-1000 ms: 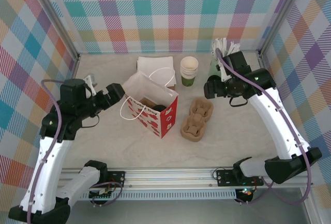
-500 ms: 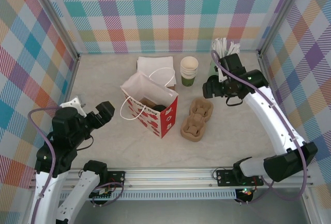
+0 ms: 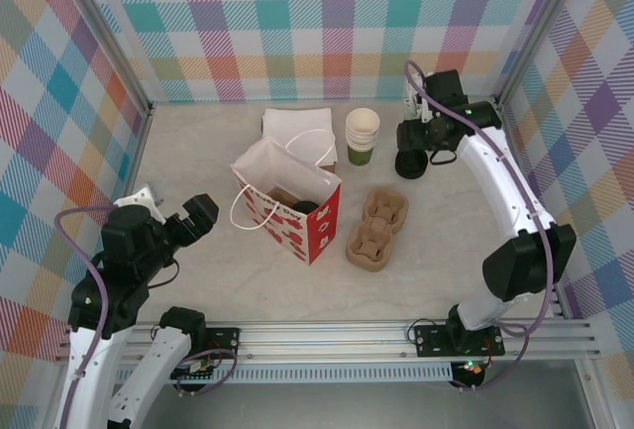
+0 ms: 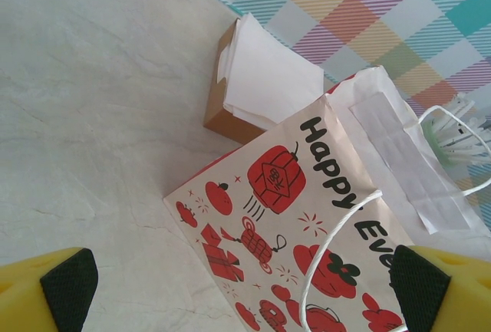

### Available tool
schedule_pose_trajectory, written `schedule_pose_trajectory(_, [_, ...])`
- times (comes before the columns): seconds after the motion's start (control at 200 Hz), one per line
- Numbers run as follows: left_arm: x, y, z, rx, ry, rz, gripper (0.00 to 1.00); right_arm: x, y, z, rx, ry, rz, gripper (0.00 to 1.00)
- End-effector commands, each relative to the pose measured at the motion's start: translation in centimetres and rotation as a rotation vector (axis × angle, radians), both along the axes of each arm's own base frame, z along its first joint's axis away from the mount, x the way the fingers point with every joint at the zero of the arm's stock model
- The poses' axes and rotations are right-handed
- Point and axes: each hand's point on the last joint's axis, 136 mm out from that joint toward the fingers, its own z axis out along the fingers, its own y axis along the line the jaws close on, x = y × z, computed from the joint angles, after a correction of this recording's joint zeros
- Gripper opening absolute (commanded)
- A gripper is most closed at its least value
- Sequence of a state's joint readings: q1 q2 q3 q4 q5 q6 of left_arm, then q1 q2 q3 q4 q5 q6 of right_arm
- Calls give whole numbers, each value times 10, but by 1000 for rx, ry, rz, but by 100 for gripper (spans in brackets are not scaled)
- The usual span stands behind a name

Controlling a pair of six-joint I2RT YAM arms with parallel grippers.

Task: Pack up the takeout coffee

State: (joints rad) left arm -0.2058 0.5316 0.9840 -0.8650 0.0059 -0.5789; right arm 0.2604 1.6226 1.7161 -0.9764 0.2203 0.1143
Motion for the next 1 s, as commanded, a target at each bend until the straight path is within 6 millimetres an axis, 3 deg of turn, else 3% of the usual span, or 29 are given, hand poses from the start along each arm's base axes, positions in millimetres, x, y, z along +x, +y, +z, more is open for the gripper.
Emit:
schedule_pose_trajectory(0.0, [-2, 5, -4, 18, 2, 16, 100, 24, -3, 13, -14, -68, -7, 80])
schedule_pose_trajectory(0.455, [0, 6, -5, 27, 16, 24, 100, 92, -11, 2, -72, -100, -42, 60])
schedule_pose_trajectory(0.995, [5, 5, -5, 39, 31, 19, 100, 122, -12, -16, -62, -57, -75, 52])
